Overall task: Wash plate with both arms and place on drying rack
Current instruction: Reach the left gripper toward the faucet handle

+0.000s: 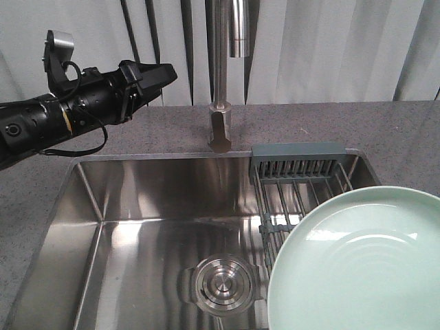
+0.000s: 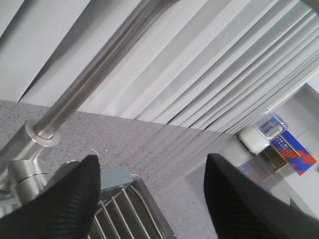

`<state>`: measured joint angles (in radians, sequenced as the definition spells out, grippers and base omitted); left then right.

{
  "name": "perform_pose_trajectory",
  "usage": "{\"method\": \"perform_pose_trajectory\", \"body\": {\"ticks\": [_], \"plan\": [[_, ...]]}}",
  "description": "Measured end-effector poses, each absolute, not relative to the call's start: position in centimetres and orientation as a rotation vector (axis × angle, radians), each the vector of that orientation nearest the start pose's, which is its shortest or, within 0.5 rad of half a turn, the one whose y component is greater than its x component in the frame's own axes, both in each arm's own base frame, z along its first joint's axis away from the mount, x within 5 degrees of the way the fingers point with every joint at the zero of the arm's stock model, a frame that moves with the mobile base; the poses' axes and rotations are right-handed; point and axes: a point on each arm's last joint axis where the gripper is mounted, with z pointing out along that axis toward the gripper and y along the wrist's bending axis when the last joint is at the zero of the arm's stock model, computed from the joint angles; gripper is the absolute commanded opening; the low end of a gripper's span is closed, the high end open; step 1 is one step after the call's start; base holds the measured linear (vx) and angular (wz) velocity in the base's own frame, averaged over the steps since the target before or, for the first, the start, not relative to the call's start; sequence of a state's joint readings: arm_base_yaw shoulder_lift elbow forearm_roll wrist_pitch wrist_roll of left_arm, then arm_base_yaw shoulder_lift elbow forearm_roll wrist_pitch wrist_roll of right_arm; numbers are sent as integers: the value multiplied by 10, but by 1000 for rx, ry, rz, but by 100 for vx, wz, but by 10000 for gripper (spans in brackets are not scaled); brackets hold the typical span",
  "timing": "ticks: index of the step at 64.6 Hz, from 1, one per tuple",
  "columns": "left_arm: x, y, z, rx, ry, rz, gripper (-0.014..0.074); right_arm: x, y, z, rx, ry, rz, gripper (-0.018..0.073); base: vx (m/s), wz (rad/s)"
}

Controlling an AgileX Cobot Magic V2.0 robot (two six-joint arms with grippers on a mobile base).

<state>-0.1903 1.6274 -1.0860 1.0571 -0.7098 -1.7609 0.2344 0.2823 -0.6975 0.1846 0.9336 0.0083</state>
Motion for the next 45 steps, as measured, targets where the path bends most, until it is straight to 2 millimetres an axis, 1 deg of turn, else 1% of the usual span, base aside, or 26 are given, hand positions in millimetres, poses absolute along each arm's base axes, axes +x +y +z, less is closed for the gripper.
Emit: {"method": "perform_pose_trajectory", "body": {"ticks": [11,13,16,22,23,33,45], "plan": [[384,-110,290,-144,1782,-1333,444,27,20,342,-212,1997,374,-2,0,0],[390,-109,288,-144,1780,-1340,444,27,20,342,-212,1997,374,-2,0,0],[400,-109,281,-151,1795,-1348,444,27,20,342,-212,1997,374,-2,0,0],[415,-113,274,-117,1817,-1374,444,27,20,342,-212,1997,374,-2,0,0],[418,-114,270,-117,1827,-1386,444,27,20,342,-212,1997,374,-2,0,0],[437,-123,259,-41,1859,-1474,444,27,20,342,-212,1997,374,-2,0,0],[457,-129,247,1,1862,-1521,444,27,20,342,-212,1997,374,-2,0,0]]}}
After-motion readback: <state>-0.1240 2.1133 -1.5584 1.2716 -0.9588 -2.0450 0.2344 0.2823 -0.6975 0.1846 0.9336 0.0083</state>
